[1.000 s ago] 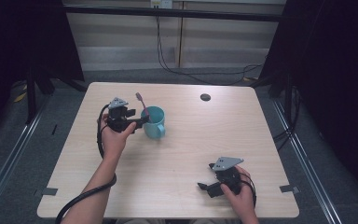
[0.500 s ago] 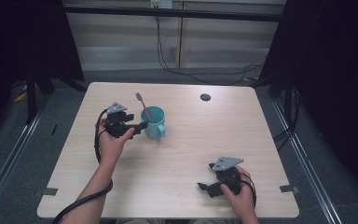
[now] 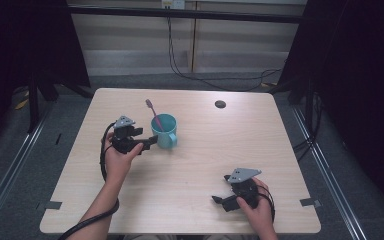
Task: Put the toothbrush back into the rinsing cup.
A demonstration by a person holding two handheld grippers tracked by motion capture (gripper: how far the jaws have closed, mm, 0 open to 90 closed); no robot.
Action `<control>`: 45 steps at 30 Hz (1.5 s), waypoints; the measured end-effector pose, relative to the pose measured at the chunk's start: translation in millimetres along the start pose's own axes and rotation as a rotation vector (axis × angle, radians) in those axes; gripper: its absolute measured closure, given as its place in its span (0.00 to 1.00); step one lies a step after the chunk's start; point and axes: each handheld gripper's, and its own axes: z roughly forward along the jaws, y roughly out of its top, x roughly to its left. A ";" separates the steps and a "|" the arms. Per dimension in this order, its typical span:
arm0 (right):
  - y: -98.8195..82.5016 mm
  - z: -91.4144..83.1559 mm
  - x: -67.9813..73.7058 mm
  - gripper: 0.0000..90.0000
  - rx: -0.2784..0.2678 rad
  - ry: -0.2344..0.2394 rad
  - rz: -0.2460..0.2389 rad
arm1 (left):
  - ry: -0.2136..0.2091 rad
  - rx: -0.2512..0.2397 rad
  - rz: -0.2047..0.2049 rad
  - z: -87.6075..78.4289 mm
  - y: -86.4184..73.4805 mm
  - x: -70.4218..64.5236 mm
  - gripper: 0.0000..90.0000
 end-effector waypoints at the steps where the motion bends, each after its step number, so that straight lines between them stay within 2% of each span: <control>1: 0.0 0.0 0.0 0.15 0.000 0.000 0.000 | 0.000 0.000 0.000 0.0 0.0 0.0 0.28; 22: 0.0 0.0 0.0 0.15 0.000 0.000 0.000 | 0.002 0.044 0.002 -2.7 -25.9 0.8 0.28; 27: 0.0 0.0 0.0 0.15 0.000 0.000 0.000 | 0.004 0.068 0.018 -2.9 -30.9 1.3 0.28; 30: 0.0 0.0 0.0 0.15 0.000 0.000 0.000 | 0.004 0.069 0.013 -2.2 -33.7 1.0 0.28; 31: 0.0 0.0 0.0 0.15 0.000 0.000 0.000 | 0.004 0.081 0.024 -2.1 -36.2 1.9 0.28; 36: 0.0 0.0 0.1 0.15 0.000 0.000 0.001 | 0.010 0.093 0.019 -0.4 -42.5 2.7 0.28; 45: 0.0 0.0 -0.1 0.15 0.000 0.000 -0.001 | 0.021 0.128 0.048 1.6 -49.9 2.4 0.28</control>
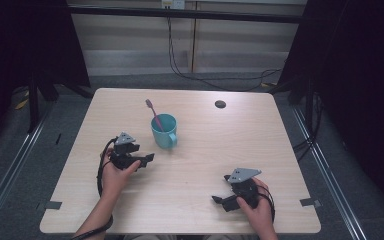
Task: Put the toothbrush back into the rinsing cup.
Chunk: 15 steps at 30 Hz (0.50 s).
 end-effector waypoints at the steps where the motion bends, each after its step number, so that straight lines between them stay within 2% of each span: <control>1: 0.0 0.0 0.0 0.15 0.000 0.000 0.000 | 0.000 0.000 0.000 0.0 0.0 0.0 0.28; 15: 0.0 0.0 0.1 0.15 0.001 0.000 0.001 | 0.024 0.047 0.042 5.9 -8.3 -2.3 0.29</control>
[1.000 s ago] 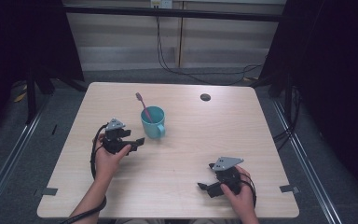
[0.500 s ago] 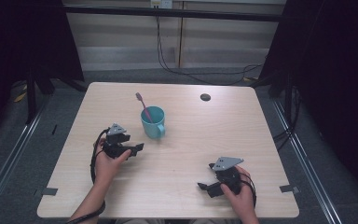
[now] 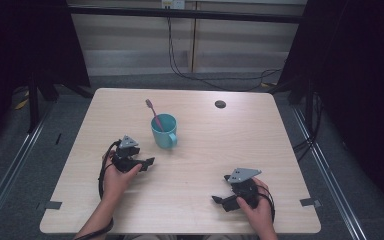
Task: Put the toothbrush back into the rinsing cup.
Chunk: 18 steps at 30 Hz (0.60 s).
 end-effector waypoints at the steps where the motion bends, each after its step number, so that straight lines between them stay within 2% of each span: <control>1: 0.0 0.0 -0.1 0.15 -0.001 0.000 -0.001 | 0.001 0.003 0.001 0.3 -0.6 0.1 0.29; 8: 0.0 0.0 0.0 0.15 0.000 0.000 0.000 | 0.006 0.016 0.007 1.4 -2.1 -0.5 0.29; 12: 0.0 0.0 0.0 0.15 0.000 0.000 0.000 | 0.013 0.024 0.027 2.4 -1.9 -2.6 0.27; 18: 0.0 0.1 0.0 0.15 -0.001 0.000 -0.001 | 0.022 0.057 0.098 5.0 -1.1 -7.9 0.19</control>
